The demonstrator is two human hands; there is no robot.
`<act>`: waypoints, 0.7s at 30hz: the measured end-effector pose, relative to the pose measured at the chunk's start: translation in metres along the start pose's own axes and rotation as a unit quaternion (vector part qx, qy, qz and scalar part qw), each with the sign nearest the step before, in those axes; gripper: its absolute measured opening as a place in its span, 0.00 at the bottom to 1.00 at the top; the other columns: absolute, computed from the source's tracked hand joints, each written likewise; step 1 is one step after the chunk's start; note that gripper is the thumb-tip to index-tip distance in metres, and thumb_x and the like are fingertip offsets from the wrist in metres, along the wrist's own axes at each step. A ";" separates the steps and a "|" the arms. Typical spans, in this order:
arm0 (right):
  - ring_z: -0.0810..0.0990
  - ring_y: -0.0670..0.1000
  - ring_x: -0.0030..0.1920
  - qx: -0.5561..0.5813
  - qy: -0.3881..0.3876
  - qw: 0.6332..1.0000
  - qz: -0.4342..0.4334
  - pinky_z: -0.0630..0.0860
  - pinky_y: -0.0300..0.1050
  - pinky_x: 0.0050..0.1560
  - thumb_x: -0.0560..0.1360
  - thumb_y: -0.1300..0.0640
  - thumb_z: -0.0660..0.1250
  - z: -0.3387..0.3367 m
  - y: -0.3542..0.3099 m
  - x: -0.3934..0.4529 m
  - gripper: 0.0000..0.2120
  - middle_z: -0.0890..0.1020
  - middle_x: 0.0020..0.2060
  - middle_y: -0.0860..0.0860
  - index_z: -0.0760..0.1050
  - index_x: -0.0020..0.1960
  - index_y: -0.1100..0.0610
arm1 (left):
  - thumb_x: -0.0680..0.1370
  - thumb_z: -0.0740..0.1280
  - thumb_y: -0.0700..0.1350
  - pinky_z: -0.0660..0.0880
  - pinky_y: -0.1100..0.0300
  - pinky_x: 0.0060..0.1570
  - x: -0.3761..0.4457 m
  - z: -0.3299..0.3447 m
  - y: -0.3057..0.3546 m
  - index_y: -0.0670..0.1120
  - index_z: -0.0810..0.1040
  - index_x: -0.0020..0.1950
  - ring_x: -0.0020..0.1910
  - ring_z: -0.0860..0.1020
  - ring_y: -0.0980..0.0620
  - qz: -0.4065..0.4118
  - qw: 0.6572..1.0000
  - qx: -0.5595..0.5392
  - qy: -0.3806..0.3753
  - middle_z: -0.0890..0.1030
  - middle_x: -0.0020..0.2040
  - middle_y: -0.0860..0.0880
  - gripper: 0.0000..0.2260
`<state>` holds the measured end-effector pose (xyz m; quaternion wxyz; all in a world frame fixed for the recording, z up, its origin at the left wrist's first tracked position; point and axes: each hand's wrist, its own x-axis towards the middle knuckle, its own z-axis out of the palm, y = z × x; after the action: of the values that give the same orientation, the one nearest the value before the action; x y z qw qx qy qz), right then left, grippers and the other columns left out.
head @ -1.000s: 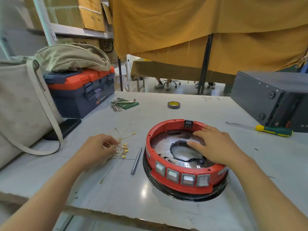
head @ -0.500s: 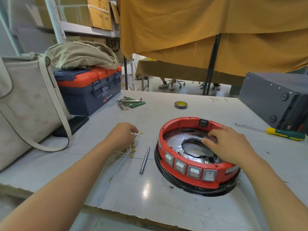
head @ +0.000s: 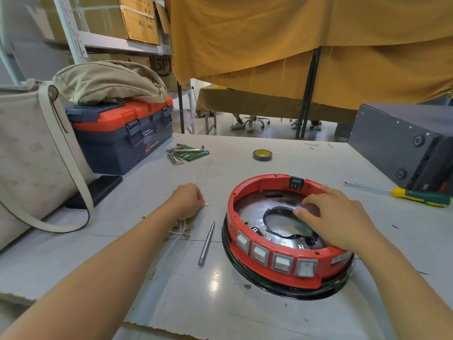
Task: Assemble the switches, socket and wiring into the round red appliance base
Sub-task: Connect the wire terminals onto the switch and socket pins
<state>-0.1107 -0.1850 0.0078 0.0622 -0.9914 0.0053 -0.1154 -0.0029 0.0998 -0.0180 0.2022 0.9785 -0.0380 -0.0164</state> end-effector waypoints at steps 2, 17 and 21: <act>0.61 0.48 0.71 0.009 0.008 1.000 0.000 0.65 0.52 0.62 0.76 0.37 0.55 0.000 0.000 0.000 0.19 0.75 0.63 0.45 0.74 0.58 0.45 | 0.79 0.61 0.42 0.74 0.54 0.54 -0.001 0.001 0.002 0.40 0.79 0.53 0.54 0.76 0.44 0.017 0.999 0.041 -0.018 0.80 0.54 0.43 0.09; 0.64 0.52 0.66 0.053 0.008 0.998 -0.029 0.64 0.49 0.64 0.77 0.41 0.58 -0.005 0.002 0.003 0.24 0.67 0.67 0.47 0.63 0.70 0.47 | 0.78 0.64 0.41 0.70 0.76 0.34 -0.048 -0.027 0.050 0.46 0.82 0.49 0.34 0.75 0.65 0.137 0.952 -0.273 0.020 0.81 0.40 0.50 0.07; 0.63 0.55 0.69 0.095 0.026 0.995 -0.034 0.62 0.48 0.67 0.78 0.49 0.61 -0.012 0.014 0.023 0.23 0.66 0.71 0.50 0.64 0.71 0.51 | 0.77 0.65 0.39 0.70 0.60 0.47 -0.056 -0.030 0.068 0.43 0.83 0.48 0.41 0.74 0.54 0.127 0.926 -0.353 -0.048 0.82 0.40 0.44 0.07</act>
<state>-0.0915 -0.2012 0.0233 0.1518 -0.9773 -0.0382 -0.1429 -0.0621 0.0537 0.0372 0.5324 0.8291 -0.1632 -0.0502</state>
